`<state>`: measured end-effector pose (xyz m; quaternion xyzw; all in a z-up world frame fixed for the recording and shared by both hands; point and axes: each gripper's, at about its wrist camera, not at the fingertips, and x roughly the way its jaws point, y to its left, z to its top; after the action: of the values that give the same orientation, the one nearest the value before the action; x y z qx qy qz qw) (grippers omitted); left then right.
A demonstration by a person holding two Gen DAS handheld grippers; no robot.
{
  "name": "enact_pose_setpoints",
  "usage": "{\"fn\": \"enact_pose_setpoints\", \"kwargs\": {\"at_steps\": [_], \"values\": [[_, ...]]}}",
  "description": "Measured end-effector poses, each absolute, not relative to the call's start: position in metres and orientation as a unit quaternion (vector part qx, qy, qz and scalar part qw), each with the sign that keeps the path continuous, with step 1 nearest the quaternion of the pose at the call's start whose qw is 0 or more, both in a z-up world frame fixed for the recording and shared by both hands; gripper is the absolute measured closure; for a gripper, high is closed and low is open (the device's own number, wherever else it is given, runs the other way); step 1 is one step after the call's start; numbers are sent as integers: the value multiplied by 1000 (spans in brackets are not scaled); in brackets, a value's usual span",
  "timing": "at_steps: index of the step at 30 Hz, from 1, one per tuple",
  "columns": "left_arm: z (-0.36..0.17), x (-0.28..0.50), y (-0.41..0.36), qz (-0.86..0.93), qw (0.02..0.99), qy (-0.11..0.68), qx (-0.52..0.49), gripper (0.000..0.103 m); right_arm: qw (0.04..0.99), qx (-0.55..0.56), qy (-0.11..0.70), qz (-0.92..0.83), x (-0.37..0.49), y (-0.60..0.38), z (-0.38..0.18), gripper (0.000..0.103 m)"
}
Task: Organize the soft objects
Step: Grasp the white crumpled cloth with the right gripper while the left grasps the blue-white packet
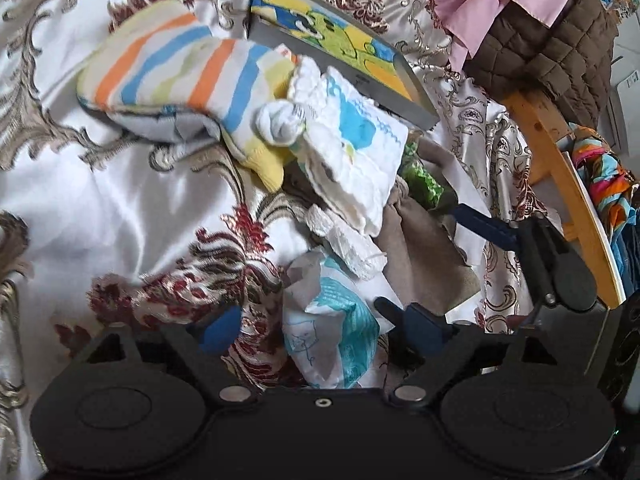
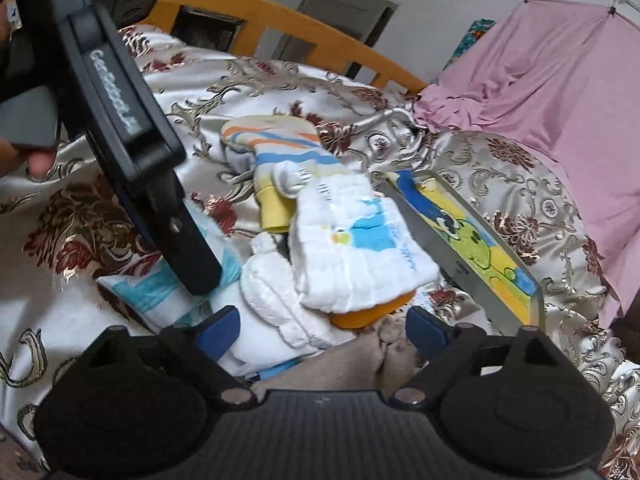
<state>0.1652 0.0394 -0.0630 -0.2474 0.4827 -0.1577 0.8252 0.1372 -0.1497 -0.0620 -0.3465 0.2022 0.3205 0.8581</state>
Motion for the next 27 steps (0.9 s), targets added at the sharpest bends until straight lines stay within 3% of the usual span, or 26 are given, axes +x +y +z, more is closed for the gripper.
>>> {"fn": "enact_pose_setpoints", "kwargs": {"at_steps": [2,8,11,16,23,27], "values": [[-67,167,39,-157,822,486,-253,28,855,-358,198,318,137,-145,-66,19],[-72,167,44,-157,817,477,-283,43,861,-366,175,306,134,-138,-74,31],[-71,167,44,-161,817,472,-289,51,852,-392,153,310,128,-130,-80,42],[-70,164,46,-155,818,466,-300,55,840,-422,144,309,127,-121,-89,63],[-70,159,53,-141,817,459,-320,60,833,-437,134,310,125,-115,-97,67],[-70,158,53,-141,815,459,-324,60,825,-451,130,314,125,-112,-102,81]]}}
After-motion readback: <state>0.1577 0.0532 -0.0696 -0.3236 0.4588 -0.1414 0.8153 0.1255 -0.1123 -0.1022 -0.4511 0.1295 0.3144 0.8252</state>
